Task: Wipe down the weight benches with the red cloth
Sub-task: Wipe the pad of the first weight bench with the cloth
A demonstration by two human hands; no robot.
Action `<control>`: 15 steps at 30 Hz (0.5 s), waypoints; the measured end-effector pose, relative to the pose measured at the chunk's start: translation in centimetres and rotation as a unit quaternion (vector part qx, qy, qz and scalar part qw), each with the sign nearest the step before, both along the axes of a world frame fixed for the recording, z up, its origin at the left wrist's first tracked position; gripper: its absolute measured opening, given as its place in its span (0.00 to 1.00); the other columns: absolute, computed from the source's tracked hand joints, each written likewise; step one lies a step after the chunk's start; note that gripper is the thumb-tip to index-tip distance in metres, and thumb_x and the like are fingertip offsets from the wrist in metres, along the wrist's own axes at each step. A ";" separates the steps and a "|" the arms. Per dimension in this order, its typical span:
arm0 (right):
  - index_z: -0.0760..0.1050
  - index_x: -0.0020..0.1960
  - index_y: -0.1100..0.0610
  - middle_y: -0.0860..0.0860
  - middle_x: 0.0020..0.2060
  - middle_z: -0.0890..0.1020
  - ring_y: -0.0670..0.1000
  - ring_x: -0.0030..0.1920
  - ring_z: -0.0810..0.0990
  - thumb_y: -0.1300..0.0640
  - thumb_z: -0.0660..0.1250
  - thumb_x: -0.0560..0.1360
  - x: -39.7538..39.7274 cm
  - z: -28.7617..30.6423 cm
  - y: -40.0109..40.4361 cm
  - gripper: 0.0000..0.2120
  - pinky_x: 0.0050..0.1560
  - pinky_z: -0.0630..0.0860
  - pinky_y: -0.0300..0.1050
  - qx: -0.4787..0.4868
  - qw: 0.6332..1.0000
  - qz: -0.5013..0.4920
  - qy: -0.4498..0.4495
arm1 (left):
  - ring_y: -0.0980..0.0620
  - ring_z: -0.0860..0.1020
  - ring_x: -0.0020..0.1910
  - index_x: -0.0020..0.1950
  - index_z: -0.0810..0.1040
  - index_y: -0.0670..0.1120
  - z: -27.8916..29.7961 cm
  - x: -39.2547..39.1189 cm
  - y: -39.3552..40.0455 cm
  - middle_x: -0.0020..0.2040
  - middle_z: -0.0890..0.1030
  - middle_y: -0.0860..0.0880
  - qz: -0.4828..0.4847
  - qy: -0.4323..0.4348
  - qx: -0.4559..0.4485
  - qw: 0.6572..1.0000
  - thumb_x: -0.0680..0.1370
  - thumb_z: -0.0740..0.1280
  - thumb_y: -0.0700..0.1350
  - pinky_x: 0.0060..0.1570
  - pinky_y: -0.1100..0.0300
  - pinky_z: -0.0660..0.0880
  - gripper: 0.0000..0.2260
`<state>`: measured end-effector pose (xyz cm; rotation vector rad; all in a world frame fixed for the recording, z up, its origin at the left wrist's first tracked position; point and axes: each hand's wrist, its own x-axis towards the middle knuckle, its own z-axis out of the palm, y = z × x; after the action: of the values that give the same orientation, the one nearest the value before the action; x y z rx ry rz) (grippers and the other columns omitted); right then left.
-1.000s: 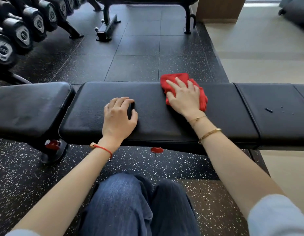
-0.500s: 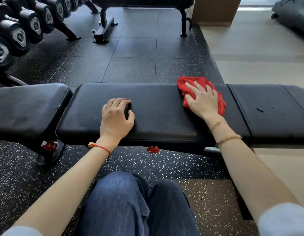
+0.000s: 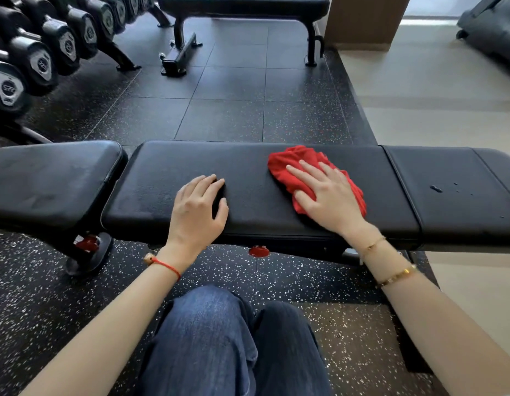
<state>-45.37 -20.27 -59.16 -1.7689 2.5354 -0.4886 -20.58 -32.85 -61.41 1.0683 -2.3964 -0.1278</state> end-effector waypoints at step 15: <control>0.63 0.74 0.36 0.42 0.76 0.64 0.56 0.77 0.59 0.44 0.60 0.76 5.9 0.2 -0.3 0.26 0.77 0.51 0.53 -0.001 0.997 0.076 -0.009 | 0.44 0.74 0.69 0.66 0.78 0.44 -0.4 0.3 0.4 0.67 0.78 0.45 0.004 -0.002 -0.026 1.000 0.78 0.61 0.49 0.71 0.47 0.67 0.19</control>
<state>-39.42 -20.60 -58.93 -1.9304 2.3647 -0.4984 -20.25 -32.46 -61.80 1.0551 -2.3850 -0.0602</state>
